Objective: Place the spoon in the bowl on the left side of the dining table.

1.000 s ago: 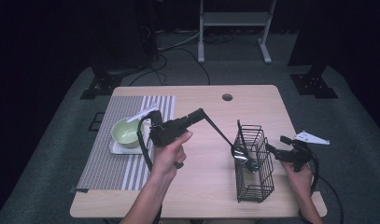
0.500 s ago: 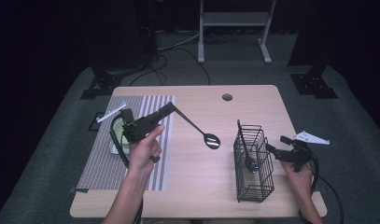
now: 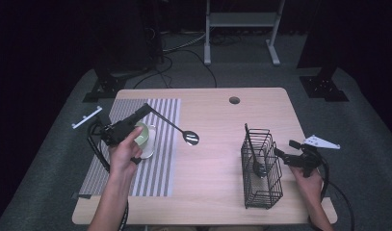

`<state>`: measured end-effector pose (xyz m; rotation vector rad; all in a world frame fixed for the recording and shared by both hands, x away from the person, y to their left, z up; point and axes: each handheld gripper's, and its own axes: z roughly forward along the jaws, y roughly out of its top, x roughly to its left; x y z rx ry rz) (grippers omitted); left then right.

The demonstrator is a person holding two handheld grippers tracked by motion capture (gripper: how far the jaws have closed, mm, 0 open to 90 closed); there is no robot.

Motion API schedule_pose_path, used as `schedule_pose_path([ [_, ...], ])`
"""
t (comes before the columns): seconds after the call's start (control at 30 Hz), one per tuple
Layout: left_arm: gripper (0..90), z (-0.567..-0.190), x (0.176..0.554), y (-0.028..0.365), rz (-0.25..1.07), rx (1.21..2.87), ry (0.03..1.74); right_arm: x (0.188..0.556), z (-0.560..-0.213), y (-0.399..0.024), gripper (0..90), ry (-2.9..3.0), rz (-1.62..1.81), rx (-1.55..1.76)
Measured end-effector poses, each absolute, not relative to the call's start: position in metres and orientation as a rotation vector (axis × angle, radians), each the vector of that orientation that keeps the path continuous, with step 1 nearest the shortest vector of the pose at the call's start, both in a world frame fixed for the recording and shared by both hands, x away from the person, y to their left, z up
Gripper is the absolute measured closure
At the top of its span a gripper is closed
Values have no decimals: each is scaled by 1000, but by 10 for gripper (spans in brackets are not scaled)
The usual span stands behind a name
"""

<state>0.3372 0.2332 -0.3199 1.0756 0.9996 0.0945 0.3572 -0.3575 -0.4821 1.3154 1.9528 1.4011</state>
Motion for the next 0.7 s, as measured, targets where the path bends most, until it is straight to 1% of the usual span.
schedule_pose_path([
  [0.23,897,-328,340,269,174,1027,1080,357,-482,-358,130,1954,1402,1316],
  [0.7,897,-344,344,325,300,943,1196,357,-482,-358,130,1954,1402,1317],
])
